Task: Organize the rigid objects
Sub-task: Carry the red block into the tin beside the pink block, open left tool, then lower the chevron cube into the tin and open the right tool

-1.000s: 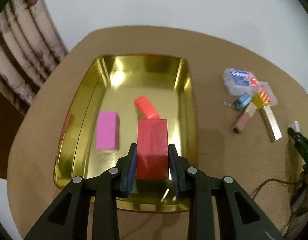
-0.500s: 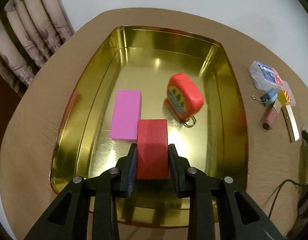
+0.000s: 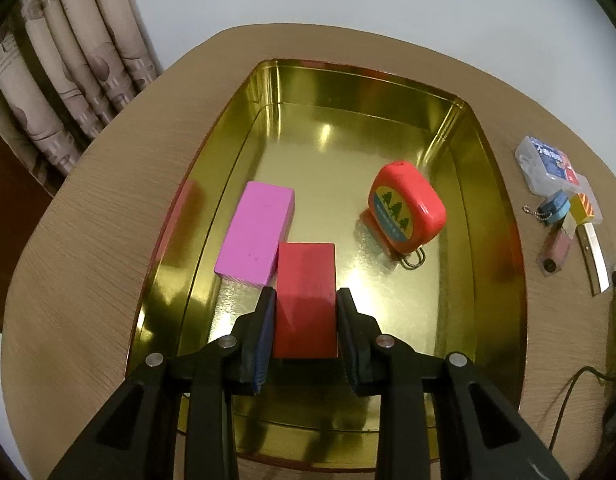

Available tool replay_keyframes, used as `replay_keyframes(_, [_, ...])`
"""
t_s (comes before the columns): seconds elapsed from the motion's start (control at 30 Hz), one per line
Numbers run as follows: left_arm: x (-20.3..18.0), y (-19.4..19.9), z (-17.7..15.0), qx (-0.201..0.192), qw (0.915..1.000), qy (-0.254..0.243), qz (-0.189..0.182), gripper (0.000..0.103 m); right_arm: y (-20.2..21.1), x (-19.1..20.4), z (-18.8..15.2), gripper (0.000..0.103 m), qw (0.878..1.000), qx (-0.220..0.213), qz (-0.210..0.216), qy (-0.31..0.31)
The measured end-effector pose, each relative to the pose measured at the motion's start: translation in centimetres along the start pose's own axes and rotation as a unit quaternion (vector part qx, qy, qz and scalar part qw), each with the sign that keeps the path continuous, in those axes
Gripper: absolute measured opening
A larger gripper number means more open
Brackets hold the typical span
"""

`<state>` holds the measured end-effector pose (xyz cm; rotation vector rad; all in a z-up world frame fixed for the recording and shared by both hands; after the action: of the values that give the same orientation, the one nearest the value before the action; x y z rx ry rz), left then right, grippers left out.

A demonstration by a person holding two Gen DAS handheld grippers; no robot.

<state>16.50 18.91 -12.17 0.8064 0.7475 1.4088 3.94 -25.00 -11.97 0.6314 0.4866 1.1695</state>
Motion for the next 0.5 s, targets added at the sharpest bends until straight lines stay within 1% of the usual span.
replay_keyframes(0.03, [0.0, 0.2, 0.1, -0.004, 1.0000, -0.002, -0.001, 0.029, 0.0, 0.0, 0.0, 0.030, 1.000, 0.000, -0.001, 0.001])
replay_keyframes(0.1, [-0.1, 0.8, 0.2, -0.011, 0.9999, -0.002, -0.004, 0.035, -0.1, 0.0, 0.0, 0.030, 1.000, 0.000, 0.000, 0.002])
replay_keyframes(0.13, [-0.3, 1.2, 0.4, -0.018, 0.9998, -0.002, -0.009, 0.041, -0.1, 0.0, 0.0, 0.030, 1.000, 0.000, -0.001, 0.003])
replay_keyframes(0.17, [-0.4, 1.6, 0.6, -0.026, 0.9996, -0.005, -0.011, 0.050, -0.1, 0.0, 0.0, 0.030, 1.000, 0.000, -0.002, 0.003])
replay_keyframes(0.27, [-0.6, 3.1, 1.2, -0.051, 0.9986, -0.007, -0.009, 0.066, 0.0, 0.0, 0.0, 0.030, 1.000, 0.001, -0.003, 0.006])
replay_keyframes(0.37, [-0.4, 4.0, 1.8, -0.068, 0.9977, -0.004, -0.004, 0.075, 0.2, 0.1, 0.2, 0.030, 1.000, 0.007, -0.007, 0.003])
replay_keyframes(0.5, [0.2, 4.4, 2.3, -0.075, 0.9971, -0.003, 0.014, 0.077, 1.9, 0.7, 1.1, 0.030, 1.000, -0.005, -0.009, 0.000])
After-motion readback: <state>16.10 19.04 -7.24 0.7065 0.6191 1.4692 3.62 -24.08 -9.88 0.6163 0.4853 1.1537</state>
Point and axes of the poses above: each gripper's, at about its wrist camera, not at the fingertips, and y roughly against the way its jaws point, x to its left, z to its top, the point moved 5 cm from there along -y, roughly the way its jaws point, and after that the axes turned 7 degrees about -x, right-handed, at the moved point
